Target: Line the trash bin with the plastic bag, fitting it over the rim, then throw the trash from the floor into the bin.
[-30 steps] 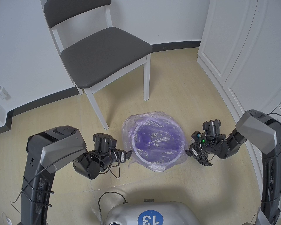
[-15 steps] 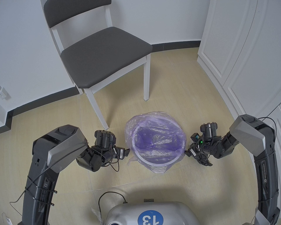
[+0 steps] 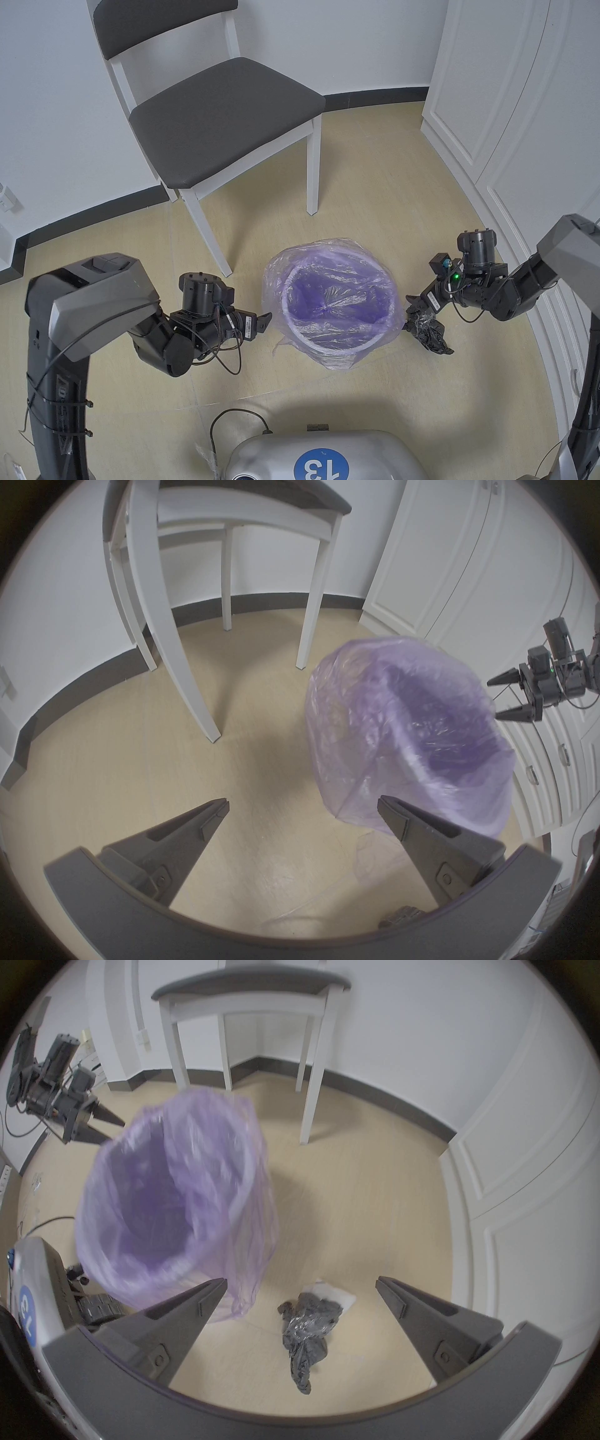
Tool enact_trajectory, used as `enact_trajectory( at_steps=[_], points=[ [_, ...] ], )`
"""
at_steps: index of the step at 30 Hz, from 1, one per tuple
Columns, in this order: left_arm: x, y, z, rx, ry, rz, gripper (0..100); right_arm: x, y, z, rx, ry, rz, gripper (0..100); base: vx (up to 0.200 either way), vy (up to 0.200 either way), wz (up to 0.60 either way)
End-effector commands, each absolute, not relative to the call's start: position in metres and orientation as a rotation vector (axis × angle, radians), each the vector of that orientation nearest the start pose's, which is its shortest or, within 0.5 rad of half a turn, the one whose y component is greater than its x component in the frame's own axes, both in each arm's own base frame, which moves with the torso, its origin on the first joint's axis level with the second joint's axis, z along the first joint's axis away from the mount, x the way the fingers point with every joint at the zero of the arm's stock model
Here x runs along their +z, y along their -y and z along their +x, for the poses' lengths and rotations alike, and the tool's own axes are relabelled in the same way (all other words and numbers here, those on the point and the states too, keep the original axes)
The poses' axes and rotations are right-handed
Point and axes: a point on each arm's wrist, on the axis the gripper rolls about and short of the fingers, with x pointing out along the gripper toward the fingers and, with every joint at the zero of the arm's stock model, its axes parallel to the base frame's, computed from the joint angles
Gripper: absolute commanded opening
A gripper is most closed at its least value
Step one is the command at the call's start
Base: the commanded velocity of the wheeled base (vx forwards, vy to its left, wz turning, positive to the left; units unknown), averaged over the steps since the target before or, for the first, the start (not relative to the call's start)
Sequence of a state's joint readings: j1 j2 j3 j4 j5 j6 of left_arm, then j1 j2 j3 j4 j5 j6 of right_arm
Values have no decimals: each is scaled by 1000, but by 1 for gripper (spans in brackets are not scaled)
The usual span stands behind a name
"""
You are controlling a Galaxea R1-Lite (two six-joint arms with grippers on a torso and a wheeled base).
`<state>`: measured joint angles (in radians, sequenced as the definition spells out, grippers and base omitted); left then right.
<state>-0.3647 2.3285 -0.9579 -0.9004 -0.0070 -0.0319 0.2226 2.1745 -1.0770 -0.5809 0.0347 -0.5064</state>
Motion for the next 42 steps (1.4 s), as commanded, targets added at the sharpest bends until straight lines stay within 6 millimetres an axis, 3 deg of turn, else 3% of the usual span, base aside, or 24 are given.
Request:
enact_trajectory(
  at_steps=[1, 3, 5, 7, 11, 13, 23, 24, 30, 33, 36, 42],
  points=[
    [41, 138, 362, -364, -410, 39, 100, 117, -124, 380, 427, -310, -529, 100, 0, 0, 0],
    [42, 138, 360, -364, -406, 39, 100, 118, -132, 380, 440, -301, -527, 100, 0, 0, 0],
    [44, 133, 350, -363, -398, 38, 100, 93, -159, 386, 482, -334, -562, 100, 0, 0, 0],
    [45, 132, 347, -360, -390, 37, 100, 77, -170, 395, 484, -340, -621, 100, 0, 0, 0],
    [49, 128, 344, -353, -376, 33, 100, 66, -176, 407, 482, -330, -663, 100, 0, 0, 0],
    [55, 124, 337, -351, -345, 27, 100, 52, -185, 426, 479, -310, -670, 100, 0, 0, 0],
    [56, 120, 332, -346, -334, 26, 100, 49, -191, 440, 474, -287, -665, 100, 0, 0, 0],
    [57, 120, 334, -346, -331, 25, 100, 46, -191, 440, 474, -292, -667, 0, 0, 0, 0],
    [59, 121, 335, -346, -322, 24, 100, 56, -191, 441, 468, -265, -650, 0, 0, 0, 0],
    [58, 120, 333, -346, -325, 23, 100, 79, -188, 439, 450, -229, -625, 0, 0, 0, 0],
    [58, 120, 332, -346, -325, 23, 100, 85, -186, 439, 441, -218, -617, 0, 0, 0, 0],
    [54, 118, 329, -344, -325, 21, 100, 94, -169, 454, 397, -218, -603, 0, 0, 0, 0]
  ],
)
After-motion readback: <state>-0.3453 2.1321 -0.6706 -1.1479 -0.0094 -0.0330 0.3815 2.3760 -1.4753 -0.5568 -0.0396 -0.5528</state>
